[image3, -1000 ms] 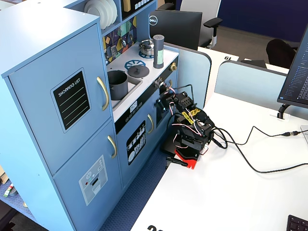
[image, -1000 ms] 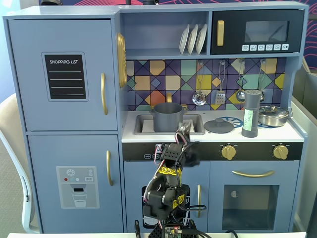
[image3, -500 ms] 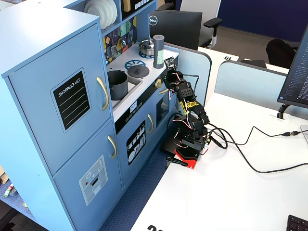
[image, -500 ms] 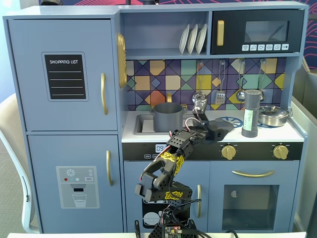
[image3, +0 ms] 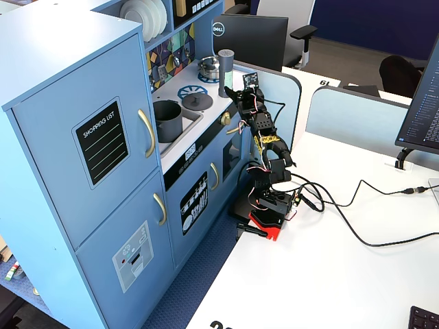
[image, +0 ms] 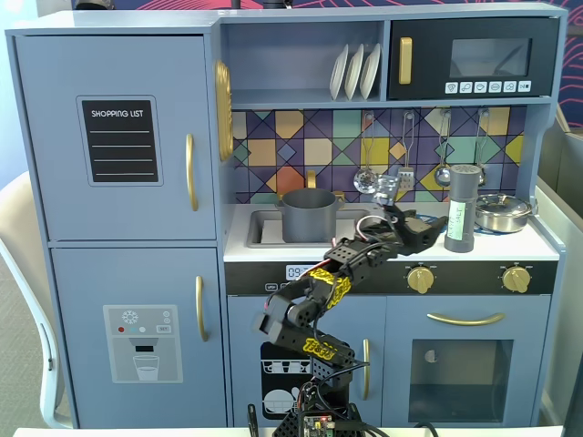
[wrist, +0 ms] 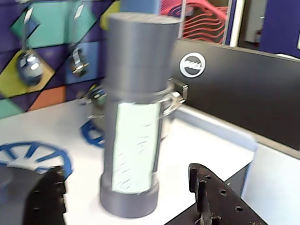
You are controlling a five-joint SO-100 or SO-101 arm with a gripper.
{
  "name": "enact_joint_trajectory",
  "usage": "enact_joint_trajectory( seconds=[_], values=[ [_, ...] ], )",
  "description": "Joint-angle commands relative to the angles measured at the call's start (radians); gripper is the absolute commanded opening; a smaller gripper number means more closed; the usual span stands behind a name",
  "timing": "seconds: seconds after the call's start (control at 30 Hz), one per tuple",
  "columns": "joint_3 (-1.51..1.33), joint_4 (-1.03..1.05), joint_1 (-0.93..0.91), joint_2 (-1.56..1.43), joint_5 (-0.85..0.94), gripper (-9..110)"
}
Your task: Put salt in the gray recipient
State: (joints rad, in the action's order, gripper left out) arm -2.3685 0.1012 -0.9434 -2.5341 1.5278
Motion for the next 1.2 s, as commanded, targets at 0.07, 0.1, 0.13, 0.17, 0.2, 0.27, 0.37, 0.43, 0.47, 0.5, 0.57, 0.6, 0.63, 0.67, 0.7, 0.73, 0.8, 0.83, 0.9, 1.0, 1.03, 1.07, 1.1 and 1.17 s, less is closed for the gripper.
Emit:
enact_joint_trajectory(
  seconds=[0.07, 0.1, 0.13, 0.17, 0.2, 0.27, 0.37, 0.43, 0.47, 0.5, 0.57, 0.6, 0.63, 0.67, 0.7, 0.73, 0.8, 0.83, 0.9, 1.0, 1.03, 1.07, 1.1, 1.17],
  values=[
    [0.158, -0.046, -0.034, 0.118, -0.037, 45],
    [0.181, -0.046, -0.034, 0.144, -0.041, 46],
    [0.207, -0.048, -0.034, 0.173, -0.043, 47],
    [0.230, -0.052, -0.031, 0.201, -0.044, 48],
    [0.247, -0.063, -0.028, 0.224, -0.046, 49],
    [0.268, -0.078, -0.021, 0.265, -0.035, 49],
    [0.282, -0.140, -0.009, 0.324, -0.025, 51],
    [0.291, -0.184, -0.005, 0.368, -0.020, 50],
    [0.298, -0.209, -0.002, 0.394, -0.018, 51],
    [0.310, -0.224, 0.002, 0.419, -0.015, 51],
    [0.350, -0.227, 0.006, 0.474, -0.008, 50],
    [0.370, -0.227, 0.009, 0.499, -0.005, 50],
    [0.390, -0.227, 0.014, 0.522, -0.003, 50],
    [0.410, -0.227, 0.018, 0.543, -0.003, 50],
    [0.431, -0.229, 0.021, 0.565, -0.002, 50],
    [0.451, -0.233, 0.025, 0.588, 0.000, 50],
    [0.488, -0.241, 0.029, 0.629, 0.000, 50],
    [0.502, -0.244, 0.029, 0.647, 0.006, 50],
    [0.523, -0.247, 0.029, 0.675, 0.011, 50],
    [0.571, -0.247, 0.029, 0.718, 0.012, 50],
    [0.588, -0.245, 0.029, 0.733, 0.011, 50],
    [0.607, -0.242, 0.029, 0.750, 0.011, 50],
    [0.629, -0.241, 0.031, 0.767, 0.011, 50],
    [0.673, -0.241, 0.035, 0.805, 0.011, 50]
  ],
)
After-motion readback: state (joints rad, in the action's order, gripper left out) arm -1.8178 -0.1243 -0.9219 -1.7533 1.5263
